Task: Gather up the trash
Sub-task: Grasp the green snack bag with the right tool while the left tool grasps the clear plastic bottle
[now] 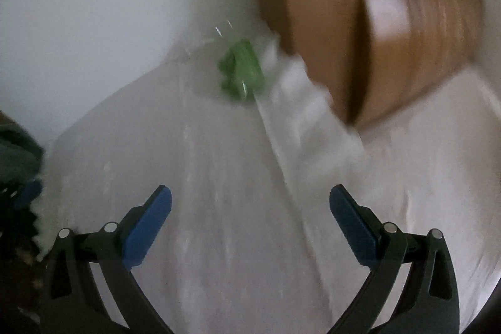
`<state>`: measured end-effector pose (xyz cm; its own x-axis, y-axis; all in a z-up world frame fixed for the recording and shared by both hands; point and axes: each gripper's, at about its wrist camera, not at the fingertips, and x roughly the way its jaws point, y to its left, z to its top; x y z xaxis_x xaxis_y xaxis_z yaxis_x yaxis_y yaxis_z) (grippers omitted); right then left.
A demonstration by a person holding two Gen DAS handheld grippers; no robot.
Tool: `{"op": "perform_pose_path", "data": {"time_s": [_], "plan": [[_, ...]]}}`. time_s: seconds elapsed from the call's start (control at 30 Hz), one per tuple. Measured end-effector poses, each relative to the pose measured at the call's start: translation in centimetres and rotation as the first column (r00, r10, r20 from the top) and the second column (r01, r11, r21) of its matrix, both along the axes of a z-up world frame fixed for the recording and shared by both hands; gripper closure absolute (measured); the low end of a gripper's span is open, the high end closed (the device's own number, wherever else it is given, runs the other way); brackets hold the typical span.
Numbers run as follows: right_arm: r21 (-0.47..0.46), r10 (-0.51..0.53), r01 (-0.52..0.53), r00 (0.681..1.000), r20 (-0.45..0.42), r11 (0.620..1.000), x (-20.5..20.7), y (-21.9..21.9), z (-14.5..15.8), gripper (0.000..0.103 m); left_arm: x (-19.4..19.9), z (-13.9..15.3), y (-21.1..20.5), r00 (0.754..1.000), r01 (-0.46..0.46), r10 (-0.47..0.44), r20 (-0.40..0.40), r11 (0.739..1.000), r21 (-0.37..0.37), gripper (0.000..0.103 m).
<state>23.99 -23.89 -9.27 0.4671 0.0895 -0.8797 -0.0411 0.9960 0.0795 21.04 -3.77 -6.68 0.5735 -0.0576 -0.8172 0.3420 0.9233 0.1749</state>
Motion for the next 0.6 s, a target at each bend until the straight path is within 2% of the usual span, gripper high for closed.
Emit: {"op": "perform_pose_path", "data": {"time_s": [0.03, 0.13, 0.23, 0.33, 0.47, 0.53, 0.6], "plan": [[-0.03, 0.013, -0.013, 1.0, -0.007, 0.999, 1.8, 0.5, -0.5, 0.017, 0.6, -0.2, 0.2, 1.0, 0.001, -0.001, -0.002, 1.0, 0.0, 0.011], [-0.105, 0.036, -0.04, 0.999, -0.039, 0.994, 8.0, 2.1, -2.0, 0.025, 2.1, -1.0, 1.3, 1.0, -0.004, 0.004, -0.009, 1.0, -0.006, 0.011], [-0.147, 0.049, -0.057, 0.997, -0.057, 0.987, 12.5, 2.8, -3.6, 0.027, 2.9, -1.7, 2.5, 1.0, -0.024, 0.024, -0.02, 1.0, -0.016, 0.011], [-0.182, 0.06, -0.073, 0.995, -0.077, 0.981, 14.2, 3.1, -4.8, 0.027, 3.2, -2.3, 3.6, 0.998, -0.048, 0.047, -0.038, 0.998, -0.029, 0.011], [-0.174, 0.057, -0.074, 0.993, -0.102, 0.982, 16.4, 3.3, -5.8, 0.029, 3.8, -3.0, 4.2, 0.997, -0.063, 0.062, -0.049, 0.998, -0.026, 0.011], [-0.162, 0.053, -0.072, 0.992, -0.116, 0.984, 17.2, 3.2, -6.1, 0.04, 4.1, -3.1, 4.4, 0.997, -0.065, 0.064, -0.051, 0.998, -0.024, 0.011], [-0.129, 0.05, -0.068, 0.989, -0.14, 0.989, 18.5, 2.7, -6.6, 0.044, 4.3, -3.1, 4.3, 0.997, -0.061, 0.06, -0.046, 0.998, -0.023, 0.011]]}}
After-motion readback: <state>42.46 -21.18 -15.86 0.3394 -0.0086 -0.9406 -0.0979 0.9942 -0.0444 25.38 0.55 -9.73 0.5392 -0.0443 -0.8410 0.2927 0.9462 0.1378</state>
